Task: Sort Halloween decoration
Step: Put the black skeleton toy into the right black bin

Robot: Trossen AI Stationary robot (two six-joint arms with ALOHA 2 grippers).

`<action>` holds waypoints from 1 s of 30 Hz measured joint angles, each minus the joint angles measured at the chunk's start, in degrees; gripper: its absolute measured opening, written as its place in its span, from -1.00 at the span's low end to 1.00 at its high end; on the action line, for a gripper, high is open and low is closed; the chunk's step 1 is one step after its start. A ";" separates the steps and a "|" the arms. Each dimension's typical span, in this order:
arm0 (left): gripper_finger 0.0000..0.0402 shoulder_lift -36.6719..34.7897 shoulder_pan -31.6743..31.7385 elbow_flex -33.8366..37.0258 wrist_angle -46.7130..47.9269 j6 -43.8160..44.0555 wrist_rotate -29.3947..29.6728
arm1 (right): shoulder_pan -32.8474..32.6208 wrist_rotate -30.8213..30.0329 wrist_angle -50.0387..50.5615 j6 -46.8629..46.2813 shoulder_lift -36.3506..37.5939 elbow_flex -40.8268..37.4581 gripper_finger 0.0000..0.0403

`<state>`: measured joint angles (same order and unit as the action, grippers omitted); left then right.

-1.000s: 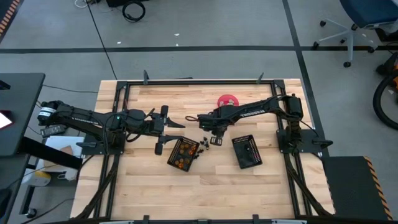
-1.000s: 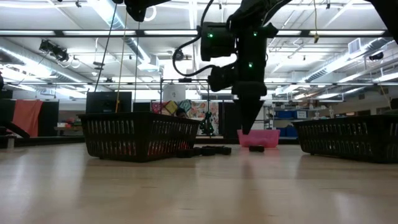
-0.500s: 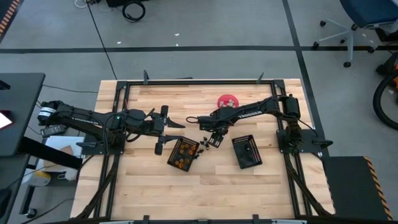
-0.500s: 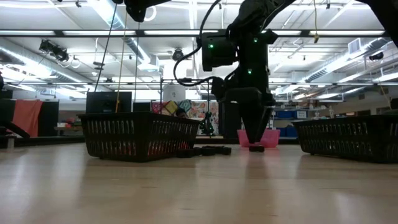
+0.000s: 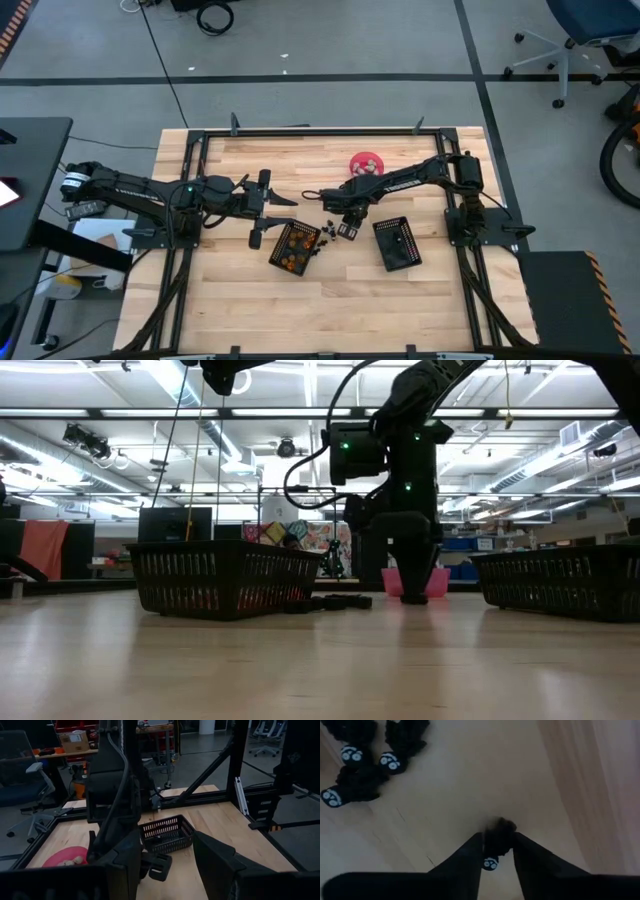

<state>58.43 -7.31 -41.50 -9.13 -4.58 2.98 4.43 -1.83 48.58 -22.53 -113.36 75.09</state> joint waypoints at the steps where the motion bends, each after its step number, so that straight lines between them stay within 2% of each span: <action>1: -0.23 0.00 0.00 0.00 0.01 0.00 -0.01 | -0.02 -0.02 -0.39 0.43 0.04 -0.26 -0.49; 10: -0.23 0.00 0.00 0.00 0.09 -0.01 -0.01 | -0.22 -0.01 -0.93 3.66 0.29 -0.98 -0.79; 22: -0.23 0.00 0.00 0.00 2.73 -0.74 0.00 | -0.60 1.73 11.27 6.04 0.92 7.23 -0.79; 30: -0.23 0.00 0.00 0.00 3.88 -0.74 0.00 | -3.72 1.69 22.55 3.98 6.12 11.17 -0.78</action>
<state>58.43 -7.31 -41.50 -5.25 -5.32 2.98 0.70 -0.14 71.13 -18.55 -107.24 86.26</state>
